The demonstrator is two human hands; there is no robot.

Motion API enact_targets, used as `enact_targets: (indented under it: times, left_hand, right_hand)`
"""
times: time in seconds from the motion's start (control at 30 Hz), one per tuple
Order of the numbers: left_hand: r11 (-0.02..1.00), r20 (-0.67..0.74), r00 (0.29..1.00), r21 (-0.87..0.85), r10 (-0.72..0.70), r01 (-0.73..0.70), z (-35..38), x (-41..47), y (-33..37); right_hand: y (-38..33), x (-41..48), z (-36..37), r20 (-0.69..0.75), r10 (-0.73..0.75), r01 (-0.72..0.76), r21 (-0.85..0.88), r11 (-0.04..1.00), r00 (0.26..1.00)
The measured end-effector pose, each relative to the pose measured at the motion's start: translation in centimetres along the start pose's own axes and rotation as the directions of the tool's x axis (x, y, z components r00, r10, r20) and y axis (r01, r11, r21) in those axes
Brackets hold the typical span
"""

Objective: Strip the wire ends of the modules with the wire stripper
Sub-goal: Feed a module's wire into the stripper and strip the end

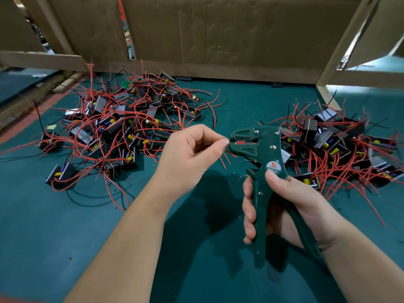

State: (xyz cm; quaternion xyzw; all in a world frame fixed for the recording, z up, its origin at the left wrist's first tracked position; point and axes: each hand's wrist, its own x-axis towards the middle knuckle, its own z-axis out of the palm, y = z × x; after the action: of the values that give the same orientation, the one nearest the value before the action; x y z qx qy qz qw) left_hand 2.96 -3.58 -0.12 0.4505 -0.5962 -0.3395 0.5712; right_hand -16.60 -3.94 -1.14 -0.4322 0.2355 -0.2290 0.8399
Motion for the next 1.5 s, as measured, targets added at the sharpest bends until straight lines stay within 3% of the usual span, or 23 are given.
enact_targets:
  times: [0.17, 0.37, 0.43, 0.57, 0.67, 0.8, 0.93, 1.2, 1.5]
  left_hand:
    - [0.997, 0.027, 1.000, 0.075, -0.008, 0.006, -0.2, 0.0, -0.1]
    - [0.939, 0.131, 0.982, 0.332, -0.134, 0.084, -0.6, 0.2, -1.1]
    - [0.939, 0.115, 0.982, 0.327, -0.147, 0.103, -0.4, 0.2, -1.2]
    - [0.986, 0.001, 0.989, 0.077, -0.151, 0.150, -0.7, 0.2, -1.2]
    - [0.988, -0.056, 0.987, -0.048, -0.152, 0.149, -0.6, 0.4, -1.2]
    - [0.993, -0.147, 0.982, -0.049, -0.116, 0.110, -0.4, 0.5, -1.3]
    - [0.995, -0.164, 0.981, -0.033, -0.100, 0.096, 0.1, 0.5, -1.1]
    - [0.996, -0.128, 0.988, -0.028, -0.082, 0.079, 0.5, 0.2, -0.4]
    - [0.997, -0.130, 0.988, 0.010, -0.078, 0.080, 0.8, 0.0, -0.3]
  right_hand:
    - [0.2, 0.1, 0.4, -0.113, 0.001, -0.002, -0.014, 1.000, 0.994]
    - [1.1, 0.8, 1.4, -0.369, -0.031, 0.007, -0.065, 0.998, 0.929]
    - [1.1, 1.1, 1.6, -0.331, -0.023, 0.027, 0.008, 1.000, 0.943]
    - [0.4, 1.2, 0.9, -0.303, -0.085, 0.157, 0.224, 0.962, 0.949]
    - [0.1, 1.0, 0.5, -0.321, -0.009, 0.091, 0.241, 0.966, 0.947]
    - [0.7, 1.0, 0.8, -0.191, 0.064, -0.027, 0.193, 0.981, 0.980]
    - [1.4, 0.9, 1.2, -0.038, 0.012, -0.006, 0.158, 0.987, 0.999]
    - [1.4, 0.8, 1.7, -0.093, -0.085, 0.093, 0.078, 0.993, 0.992]
    - [1.3, 0.5, 1.7, -0.085, -0.096, 0.099, 0.036, 0.994, 0.992]
